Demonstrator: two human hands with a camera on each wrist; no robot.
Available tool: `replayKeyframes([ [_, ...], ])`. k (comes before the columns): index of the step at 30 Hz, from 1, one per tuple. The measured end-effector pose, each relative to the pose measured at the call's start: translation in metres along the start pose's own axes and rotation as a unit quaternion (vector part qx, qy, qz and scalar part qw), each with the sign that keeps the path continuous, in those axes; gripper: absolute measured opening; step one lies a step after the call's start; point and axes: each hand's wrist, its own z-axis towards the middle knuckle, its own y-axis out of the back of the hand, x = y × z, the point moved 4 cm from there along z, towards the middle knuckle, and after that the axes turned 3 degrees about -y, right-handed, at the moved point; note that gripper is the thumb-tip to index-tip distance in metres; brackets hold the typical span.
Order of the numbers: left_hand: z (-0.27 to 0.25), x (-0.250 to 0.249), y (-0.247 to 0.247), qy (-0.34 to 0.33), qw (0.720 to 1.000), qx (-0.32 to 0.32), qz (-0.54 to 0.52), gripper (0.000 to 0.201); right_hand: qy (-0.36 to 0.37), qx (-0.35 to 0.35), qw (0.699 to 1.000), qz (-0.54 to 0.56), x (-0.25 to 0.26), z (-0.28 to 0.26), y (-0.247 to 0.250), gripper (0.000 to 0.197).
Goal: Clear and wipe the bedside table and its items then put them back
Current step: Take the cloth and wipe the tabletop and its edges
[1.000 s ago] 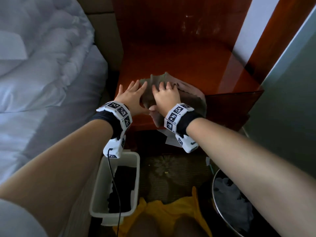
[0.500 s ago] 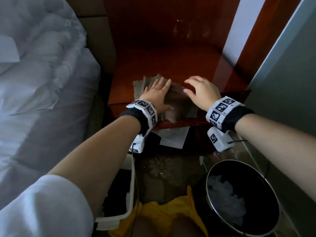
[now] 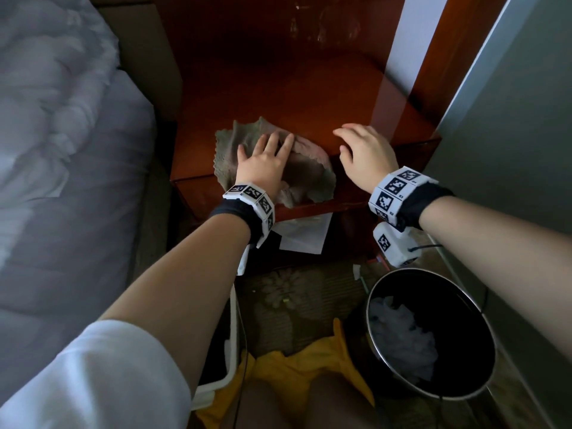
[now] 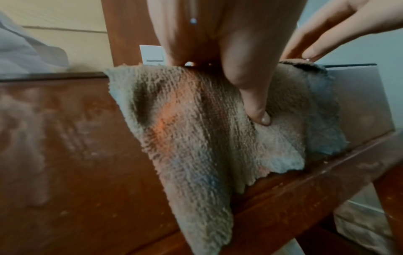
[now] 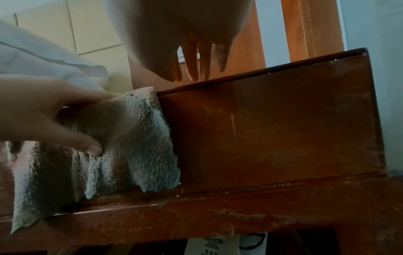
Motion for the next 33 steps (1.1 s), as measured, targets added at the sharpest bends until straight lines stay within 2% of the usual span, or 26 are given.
replayKeyframes([
  [12,-0.051,0.098,-0.005,0.069,0.998,-0.006,0.007,0.091,0.028,0.021,0.999,-0.015,0.047,0.003,-0.021,0.035],
  [17,-0.059,0.11,-0.006,0.089,0.996,-0.017,0.008,0.09,0.028,0.012,0.999,-0.012,0.049,0.003,-0.022,0.033],
  [21,-0.055,0.102,-0.002,0.098,0.995,-0.012,0.013,0.088,0.036,0.022,0.999,-0.007,0.046,0.004,-0.019,0.033],
  [24,-0.044,0.084,0.001,0.102,0.995,-0.002,0.004,0.079,0.043,0.034,0.999,0.004,0.043,0.004,-0.018,0.035],
  [33,0.019,-0.03,0.007,0.018,0.999,0.044,-0.016,0.077,0.028,0.033,0.999,0.029,-0.008,-0.021,0.01,0.037],
])
